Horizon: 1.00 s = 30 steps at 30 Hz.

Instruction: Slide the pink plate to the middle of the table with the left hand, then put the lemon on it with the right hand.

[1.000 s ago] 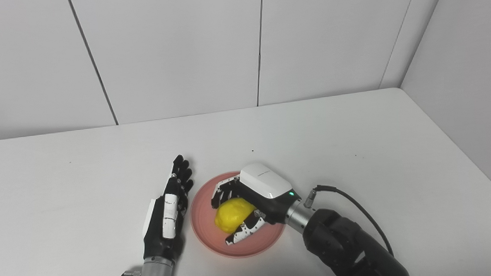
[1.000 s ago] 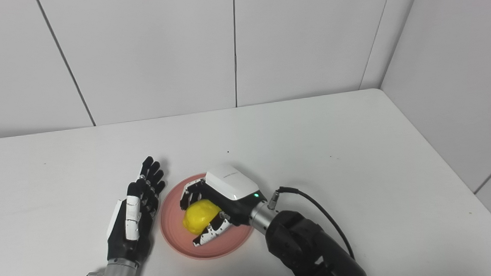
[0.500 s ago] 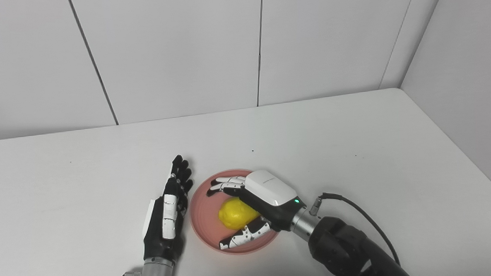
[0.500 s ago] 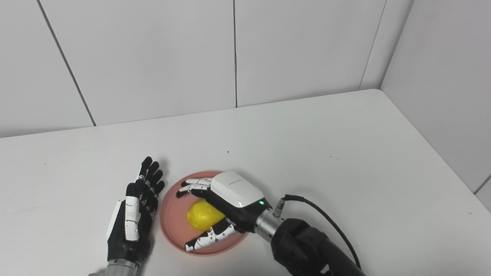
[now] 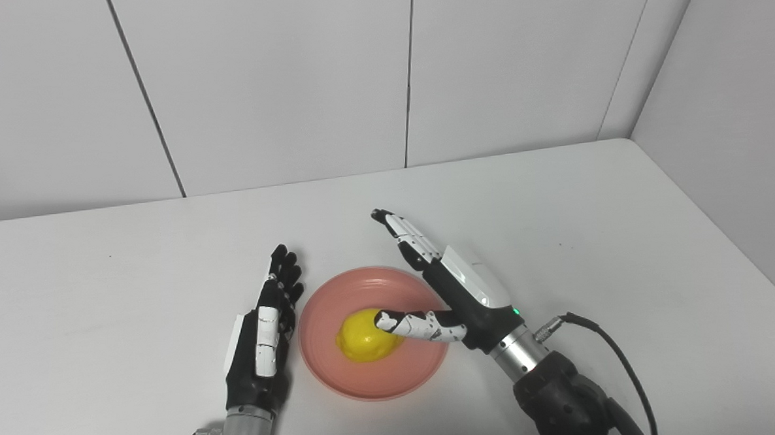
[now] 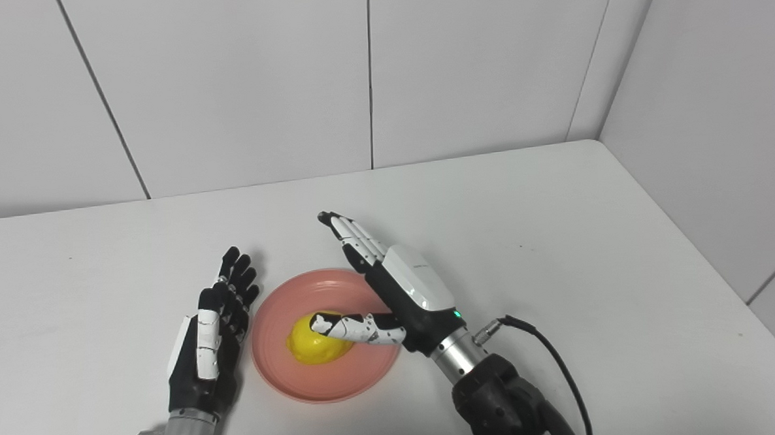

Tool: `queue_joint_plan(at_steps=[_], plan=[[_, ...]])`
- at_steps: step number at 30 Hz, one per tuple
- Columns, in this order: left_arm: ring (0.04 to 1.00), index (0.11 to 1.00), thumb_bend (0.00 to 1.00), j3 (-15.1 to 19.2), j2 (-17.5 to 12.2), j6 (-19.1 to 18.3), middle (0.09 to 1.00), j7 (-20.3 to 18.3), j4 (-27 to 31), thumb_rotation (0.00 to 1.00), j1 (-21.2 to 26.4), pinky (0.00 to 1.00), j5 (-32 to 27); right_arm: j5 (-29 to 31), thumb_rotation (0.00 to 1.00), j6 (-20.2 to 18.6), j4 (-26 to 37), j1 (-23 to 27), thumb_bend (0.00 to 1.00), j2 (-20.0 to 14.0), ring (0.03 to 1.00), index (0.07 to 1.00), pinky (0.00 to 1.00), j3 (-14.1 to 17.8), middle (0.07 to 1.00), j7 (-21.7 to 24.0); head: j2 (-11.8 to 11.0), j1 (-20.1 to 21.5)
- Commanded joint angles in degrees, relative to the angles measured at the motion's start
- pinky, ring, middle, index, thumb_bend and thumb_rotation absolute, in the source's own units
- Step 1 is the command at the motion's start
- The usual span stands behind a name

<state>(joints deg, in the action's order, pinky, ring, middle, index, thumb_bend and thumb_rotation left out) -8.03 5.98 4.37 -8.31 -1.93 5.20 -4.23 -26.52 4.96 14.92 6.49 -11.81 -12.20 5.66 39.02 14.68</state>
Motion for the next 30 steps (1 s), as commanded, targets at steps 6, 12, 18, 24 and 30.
queue_joint_plan(at_steps=[6, 12, 18, 24, 30], plan=[[1.0, 1.0, 0.77, -0.1, -0.19, 1.22, 1.0, -0.05, -1.67, 1.0, -1.19, 1.0, 0.04, 9.95, 1.0, 0.7, -0.12, -1.38, 0.65, 2.62, 1.0, 1.0, 1.0, 5.27, 1.0, -1.97, 0.14, 0.24], [1.0, 1.0, 0.77, -0.02, -0.12, 1.49, 1.0, -0.14, -1.78, 1.0, -1.21, 1.0, -0.21, 14.86, 1.0, -2.68, -1.27, -2.6, 0.68, 3.44, 1.0, 1.0, 1.0, 7.7, 1.0, -0.89, 0.26, 0.2], [1.0, 1.0, 0.78, -0.1, -0.01, 0.95, 1.0, -0.12, -1.4, 1.0, -1.38, 1.0, -0.33, 18.75, 1.0, -4.74, -2.43, -3.3, 0.7, 4.4, 1.0, 1.0, 1.0, 9.31, 1.0, -0.81, 0.23, 0.14], [1.0, 1.0, 0.77, -0.2, 0.01, 1.6, 1.0, 0.08, -1.57, 1.0, -1.55, 1.0, 0.11, 22.57, 1.0, -7.37, -2.89, -3.89, 0.72, 6.36, 0.997, 0.995, 0.99, 10.22, 1.0, -0.93, 0.27, -0.06], [1.0, 1.0, 0.76, -0.25, 0.21, 1.76, 1.0, 0.06, -1.19, 1.0, -1.87, 1.0, -0.14, 25.79, 1.0, -10.38, -2.34, -4.82, 0.66, 7.94, 0.994, 1.0, 1.0, 10.57, 1.0, -0.57, 0.34, -0.34]])
